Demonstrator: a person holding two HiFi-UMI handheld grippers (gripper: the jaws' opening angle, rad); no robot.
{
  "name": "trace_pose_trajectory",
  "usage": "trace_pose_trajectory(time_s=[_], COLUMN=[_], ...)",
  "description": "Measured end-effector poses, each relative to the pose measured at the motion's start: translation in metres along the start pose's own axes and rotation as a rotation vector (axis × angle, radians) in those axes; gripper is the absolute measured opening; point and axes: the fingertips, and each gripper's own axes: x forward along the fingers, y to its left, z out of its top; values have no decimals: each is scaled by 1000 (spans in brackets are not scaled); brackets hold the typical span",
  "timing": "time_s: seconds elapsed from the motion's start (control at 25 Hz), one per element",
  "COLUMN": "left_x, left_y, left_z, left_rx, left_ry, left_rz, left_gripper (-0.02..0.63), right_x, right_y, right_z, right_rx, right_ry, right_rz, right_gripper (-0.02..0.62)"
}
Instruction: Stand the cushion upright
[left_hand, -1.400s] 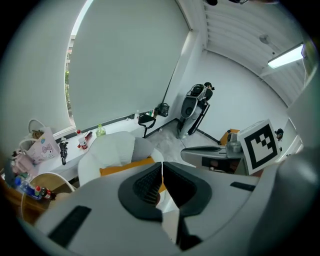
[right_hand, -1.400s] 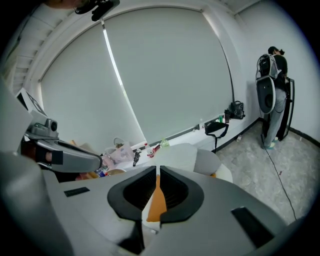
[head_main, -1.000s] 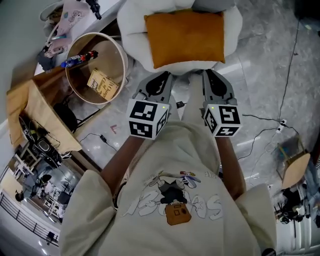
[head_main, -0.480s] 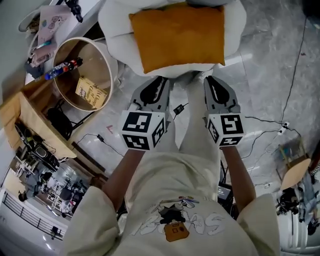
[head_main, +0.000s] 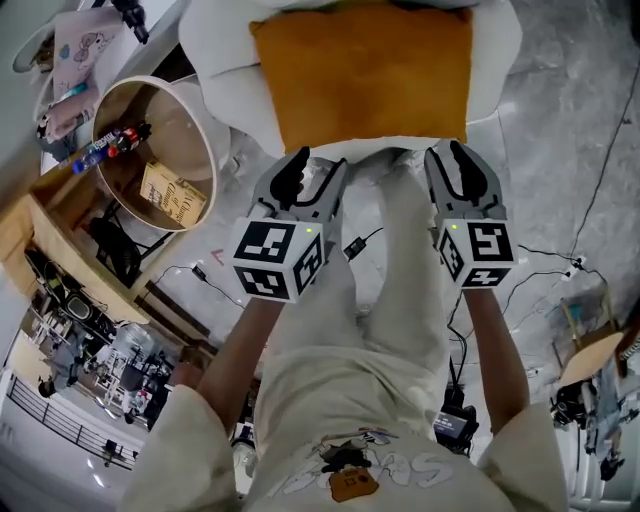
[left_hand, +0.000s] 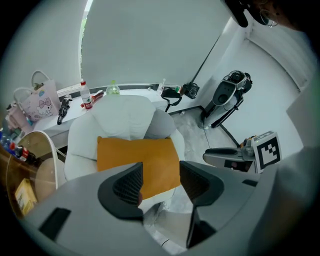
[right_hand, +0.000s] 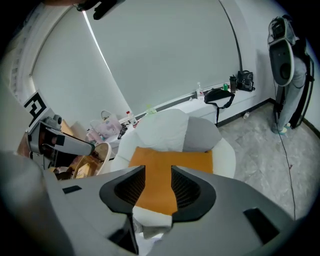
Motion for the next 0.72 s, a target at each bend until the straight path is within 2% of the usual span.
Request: trace_pose_trajectory(time_s=[0.12, 0.2, 0.28, 0.36, 0.44, 0.48, 0.56, 0.72], left_x=[27, 44, 58, 72, 84, 90, 102, 124], left_y=[13, 21, 28, 34, 39, 42, 50, 78], left_z=[-6, -11, -12, -10, -11, -13, -17, -25], left_rx=[-21, -67, -101, -109, -131, -146, -176, -191], left_ry=[21, 37, 38, 19, 3, 0, -5, -13], left_rz=[5, -1, -15, -33, -50, -51, -39, -1], left_gripper=[247, 255, 295, 367, 493, 529, 541, 551], right_x=[23, 37, 49, 63, 73, 77, 86, 113], right_y=[-23, -34, -42, -50, -58, -62, -71, -78], right_z=[-8, -14, -16, -20, -26, -28, -30, -35], right_rx=[29, 55, 64, 58, 60, 62, 69, 84], right_ry=[22, 37, 45, 56, 77, 85, 94, 92], right_rz=[-9, -6, 1, 2, -2, -5, -10, -5], right_gripper=[195, 229, 286, 313, 355, 381, 430, 468])
